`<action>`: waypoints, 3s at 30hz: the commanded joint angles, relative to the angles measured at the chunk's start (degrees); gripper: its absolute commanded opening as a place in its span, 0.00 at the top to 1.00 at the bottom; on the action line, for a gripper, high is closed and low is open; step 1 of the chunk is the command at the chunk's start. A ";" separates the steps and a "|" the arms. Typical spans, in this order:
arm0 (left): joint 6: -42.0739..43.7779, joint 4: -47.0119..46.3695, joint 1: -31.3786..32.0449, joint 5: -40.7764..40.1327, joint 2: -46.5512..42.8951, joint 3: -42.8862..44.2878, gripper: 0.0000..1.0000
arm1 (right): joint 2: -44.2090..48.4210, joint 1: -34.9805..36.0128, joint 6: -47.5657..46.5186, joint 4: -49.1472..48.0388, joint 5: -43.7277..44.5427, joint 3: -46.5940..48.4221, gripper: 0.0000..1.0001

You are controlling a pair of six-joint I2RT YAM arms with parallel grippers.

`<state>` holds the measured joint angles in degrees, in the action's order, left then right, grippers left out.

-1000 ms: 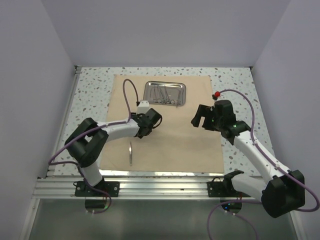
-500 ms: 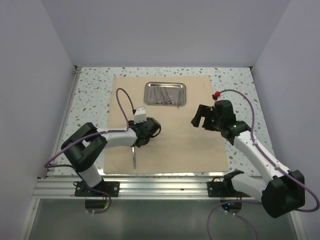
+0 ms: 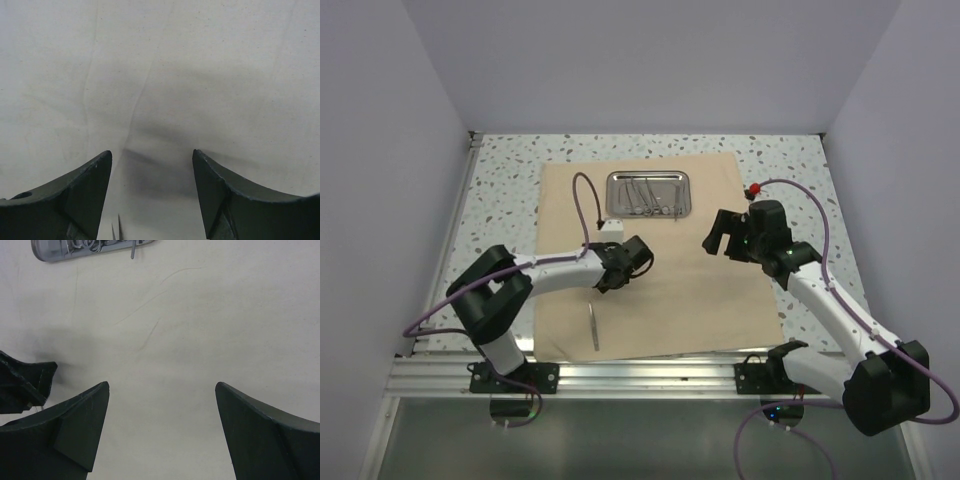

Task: Open and lay out the surgical kit
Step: Adjust the surgical kit at the center of the board, then pick up the medical item from the container.

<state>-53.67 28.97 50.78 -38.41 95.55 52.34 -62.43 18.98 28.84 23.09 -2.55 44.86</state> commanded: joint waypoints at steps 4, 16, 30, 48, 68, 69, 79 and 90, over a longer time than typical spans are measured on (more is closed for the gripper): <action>11.11 10.77 -2.79 -7.02 4.73 18.05 0.29 | 1.70 0.18 -0.80 -0.59 -0.44 0.14 0.08; 28.09 -4.71 -24.67 7.02 20.17 40.44 0.32 | 2.40 0.18 -0.72 -0.42 -0.35 0.05 0.08; 29.50 -5.86 -32.68 17.58 40.76 60.86 0.34 | 1.88 0.09 -0.63 -0.86 -0.27 -0.13 0.08; 27.30 -4.62 -36.28 23.12 58.26 78.09 0.31 | -0.49 0.18 -0.80 -0.86 0.26 0.93 0.08; 35.03 -11.49 -29.78 25.12 28.03 55.44 0.34 | 0.47 0.18 -0.71 -1.21 0.09 0.40 0.08; 35.56 -10.96 -28.47 25.49 28.03 54.46 0.35 | 0.30 0.09 -0.54 -1.29 -0.26 0.32 0.08; 36.09 -12.27 -22.31 21.10 28.55 44.17 0.39 | 1.35 0.26 0.96 -1.30 -2.73 -0.57 0.09; 36.00 -13.59 -22.22 19.87 29.34 42.41 0.40 | 1.09 0.35 -0.10 0.55 -0.62 0.93 0.09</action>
<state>-18.81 17.61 28.88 -16.95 125.14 94.52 -61.95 19.11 29.30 23.20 -3.73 44.60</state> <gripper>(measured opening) 0.599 0.910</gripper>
